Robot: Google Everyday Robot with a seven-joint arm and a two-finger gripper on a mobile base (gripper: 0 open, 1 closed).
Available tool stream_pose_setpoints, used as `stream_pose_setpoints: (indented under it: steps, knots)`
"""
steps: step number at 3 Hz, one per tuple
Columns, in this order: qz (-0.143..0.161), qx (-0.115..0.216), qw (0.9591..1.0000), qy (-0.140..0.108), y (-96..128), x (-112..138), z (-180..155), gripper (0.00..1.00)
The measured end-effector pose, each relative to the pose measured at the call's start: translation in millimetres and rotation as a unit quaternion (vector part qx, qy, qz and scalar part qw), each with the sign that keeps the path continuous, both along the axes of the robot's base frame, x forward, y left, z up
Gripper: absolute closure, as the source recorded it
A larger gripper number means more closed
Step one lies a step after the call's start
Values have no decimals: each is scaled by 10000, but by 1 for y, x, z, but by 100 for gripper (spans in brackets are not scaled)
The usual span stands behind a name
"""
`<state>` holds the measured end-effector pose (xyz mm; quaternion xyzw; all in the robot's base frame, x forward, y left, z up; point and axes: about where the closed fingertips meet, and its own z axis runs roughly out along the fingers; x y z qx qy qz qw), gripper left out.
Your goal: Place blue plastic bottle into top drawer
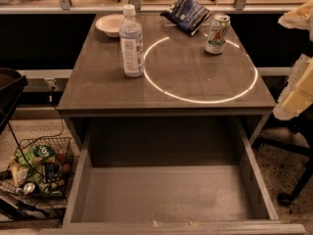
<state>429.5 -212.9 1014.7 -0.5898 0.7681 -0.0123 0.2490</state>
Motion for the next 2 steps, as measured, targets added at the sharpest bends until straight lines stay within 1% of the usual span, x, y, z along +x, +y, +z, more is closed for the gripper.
stream_pose_setpoints:
  steps: [1,2]
  knots:
    - [1,2,10000,-2,0,0,0,0]
    - [214,405,9988,-143,19,17,-1,0]
